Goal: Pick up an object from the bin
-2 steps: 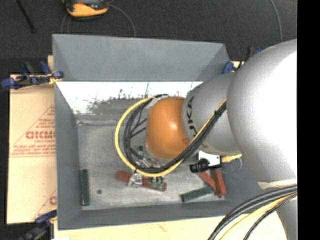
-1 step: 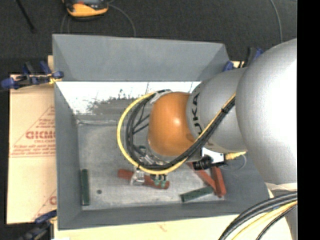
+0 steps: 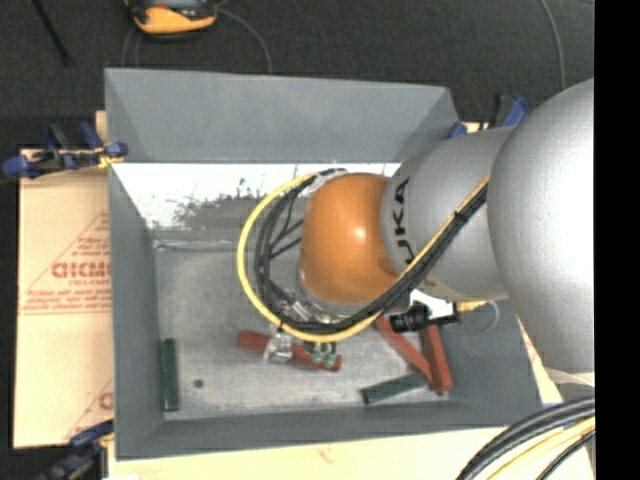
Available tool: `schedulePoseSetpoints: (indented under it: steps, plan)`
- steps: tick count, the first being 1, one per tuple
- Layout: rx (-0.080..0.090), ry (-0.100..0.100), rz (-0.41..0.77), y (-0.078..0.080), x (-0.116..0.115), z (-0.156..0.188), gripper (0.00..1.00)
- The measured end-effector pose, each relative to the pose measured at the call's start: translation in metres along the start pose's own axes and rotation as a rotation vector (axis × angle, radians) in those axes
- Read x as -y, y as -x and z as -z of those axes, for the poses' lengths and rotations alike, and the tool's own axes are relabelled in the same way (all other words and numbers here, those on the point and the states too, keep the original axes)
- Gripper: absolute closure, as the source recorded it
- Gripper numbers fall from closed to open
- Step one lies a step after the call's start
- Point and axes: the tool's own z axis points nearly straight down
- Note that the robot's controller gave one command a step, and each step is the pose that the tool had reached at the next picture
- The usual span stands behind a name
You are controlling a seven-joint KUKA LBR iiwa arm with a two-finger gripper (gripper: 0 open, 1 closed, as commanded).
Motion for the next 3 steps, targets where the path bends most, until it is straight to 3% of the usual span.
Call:
schedulePoseSetpoints:
  steps: [3]
  plan:
    - [0.002,0.001,-0.002,0.001,0.0,0.036,1.0]
